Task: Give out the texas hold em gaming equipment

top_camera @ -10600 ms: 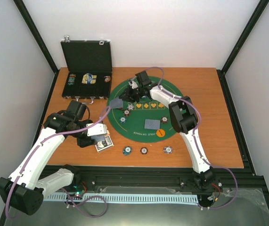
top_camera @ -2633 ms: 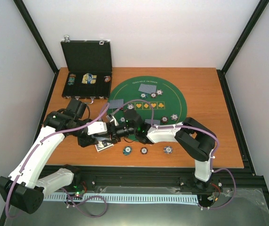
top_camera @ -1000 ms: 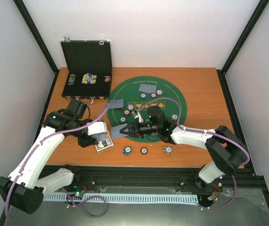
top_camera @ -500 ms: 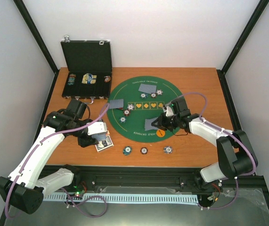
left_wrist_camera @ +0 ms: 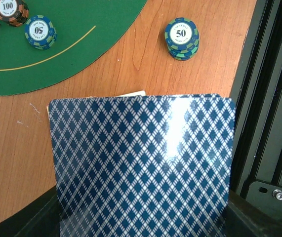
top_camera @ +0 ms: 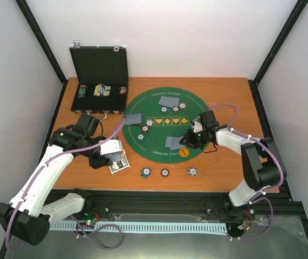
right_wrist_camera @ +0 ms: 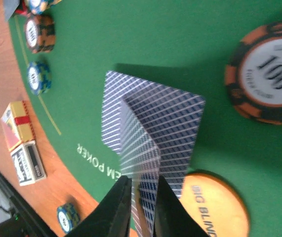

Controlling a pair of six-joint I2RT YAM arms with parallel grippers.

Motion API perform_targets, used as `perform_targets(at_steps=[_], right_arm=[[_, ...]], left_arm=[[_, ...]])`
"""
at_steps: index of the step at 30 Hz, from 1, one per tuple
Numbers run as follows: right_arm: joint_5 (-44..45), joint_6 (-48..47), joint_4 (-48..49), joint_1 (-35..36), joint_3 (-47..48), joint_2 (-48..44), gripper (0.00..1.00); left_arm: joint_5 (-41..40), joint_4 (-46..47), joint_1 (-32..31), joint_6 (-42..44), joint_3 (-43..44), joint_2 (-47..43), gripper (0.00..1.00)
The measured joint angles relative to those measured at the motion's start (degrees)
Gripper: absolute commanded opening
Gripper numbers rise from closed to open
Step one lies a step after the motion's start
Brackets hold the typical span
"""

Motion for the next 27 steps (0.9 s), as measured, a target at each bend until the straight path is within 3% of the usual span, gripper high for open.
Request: perform_targets(at_steps=[14, 19, 23, 27], right_arm=[[11.67, -3.3, -10.95, -1.11, 3.67, -4.17, 0.28], [14.14, -2.6, -13.29, 0.09, 4.98, -8.83, 0.41], [9.92, 0.94, -10.64, 6.78, 5.22, -11.39, 0.57], [0.44, 8.63, 0.83, 17.73, 4.96, -11.89, 0.67]], left_arm=[[0.04, -0.33, 0.0, 0.02, 0.0, -0.13, 0.15], [0.09, -0.39, 0.0, 0.02, 0.0, -0.2, 0.15], [0.15, -0.44, 0.0, 0.02, 0.07, -0.2, 0.15], [0.42, -0.44, 0.0, 0.0, 0.48, -0.2, 0.15]])
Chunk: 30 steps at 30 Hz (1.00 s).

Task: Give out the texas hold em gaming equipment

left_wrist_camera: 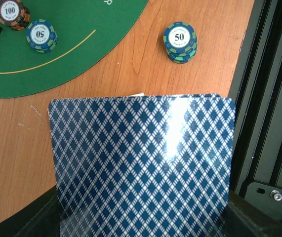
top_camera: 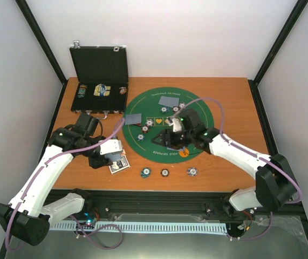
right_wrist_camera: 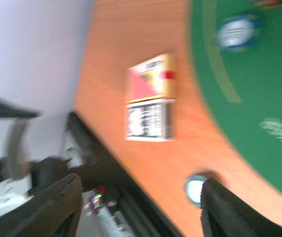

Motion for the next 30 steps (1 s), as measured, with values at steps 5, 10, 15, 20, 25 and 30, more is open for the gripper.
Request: perform_targets(at_steps=[5, 10, 15, 20, 25, 30], right_arm=[[-6.78, 8.61, 13.81, 8.22, 0.02, 0.87, 0.71], [-9.51, 14.62, 24.2, 12.44, 0.2, 3.82, 0.71], [-9.86, 18.08, 29.2, 15.69, 1.25, 8.68, 0.7], [-10.1, 20.28, 32.52, 18.71, 3.96, 12.94, 0.68], [-10.38, 22.23, 35.63, 20.63, 6.51, 16.35, 0.66], [-10.71, 24.68, 39.21, 21.92, 8.07, 20.02, 0.61]], left_arm=[[0.17, 0.0, 0.0, 0.0, 0.09, 0.0, 0.15], [0.33, 0.0, 0.0, -0.04, 0.11, 0.02, 0.15], [0.76, 0.0, 0.0, -0.13, 0.33, 0.35, 0.15], [0.98, -0.02, 0.0, -0.15, 0.74, 0.44, 0.15], [1.01, -0.02, 0.0, -0.15, 1.03, 0.44, 0.15], [1.01, -0.02, 0.0, -0.15, 1.05, 0.44, 0.15]])
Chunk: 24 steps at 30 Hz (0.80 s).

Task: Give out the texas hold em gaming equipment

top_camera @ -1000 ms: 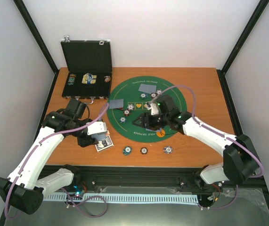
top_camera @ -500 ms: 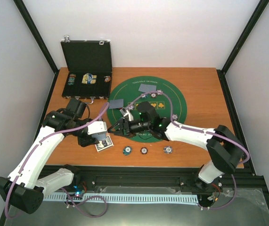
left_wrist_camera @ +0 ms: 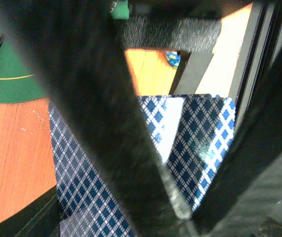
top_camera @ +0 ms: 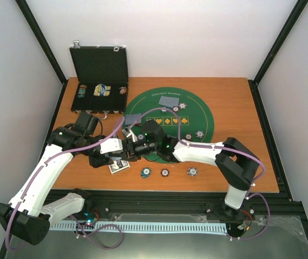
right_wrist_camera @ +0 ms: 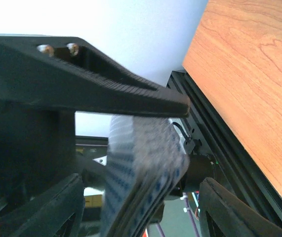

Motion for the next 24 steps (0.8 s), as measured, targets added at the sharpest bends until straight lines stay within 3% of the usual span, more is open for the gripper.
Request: perform_targets(at_steps=[12, 24], right_arm=[[-1.4, 3.54, 5.95, -0.11, 0.48, 4.7, 0.49], [-1.79, 1.79, 7.45, -3.17, -5.95, -0.87, 0.38]], left_arm=[[-0.13, -0.33, 0.0, 0.0, 0.13, 0.0, 0.15], [-0.11, -0.13, 0.0, 0.0, 0.13, 0.26, 0.15]])
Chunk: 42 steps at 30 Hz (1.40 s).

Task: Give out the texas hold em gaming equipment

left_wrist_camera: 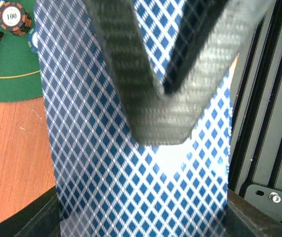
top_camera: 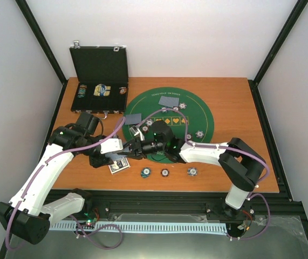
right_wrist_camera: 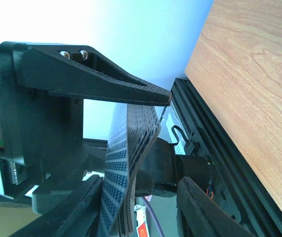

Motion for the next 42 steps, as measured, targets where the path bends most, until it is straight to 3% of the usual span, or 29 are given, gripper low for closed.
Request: perform_targets(at_steps=[7, 15, 25, 30, 36, 42], right_arm=[[0.02, -0.81, -1.33, -0.94, -0.57, -1.88, 0.18], [0.9, -2.78, -6.49, -2.67, -0.33, -3.37, 0.04], [1.86, -7.17, -17.57, -9.35, -1.11, -6.73, 0.03], [3.43, -16.92, -32.17, -15.39, 5.22, -7.87, 0.06], [21.18, -37.44, -55.21, -17.53, 27.21, -1.66, 0.03], [46.36, -53.09, -65.77, -15.98, 37.18, 7.76, 0.03]], left_arm=[[-1.03, -0.26, 0.0, 0.02, 0.0, 0.0, 0.15], [-1.86, -0.79, 0.02, 0.04, 0.0, -0.02, 0.15], [-1.4, -0.7, 0.02, 0.09, 0.0, -0.79, 0.15], [-1.38, -0.7, 0.02, 0.09, 0.0, -0.83, 0.15], [-1.2, -0.7, 0.02, 0.07, 0.0, -0.83, 0.15], [-1.01, -0.7, 0.02, 0.02, 0.0, -0.81, 0.15]])
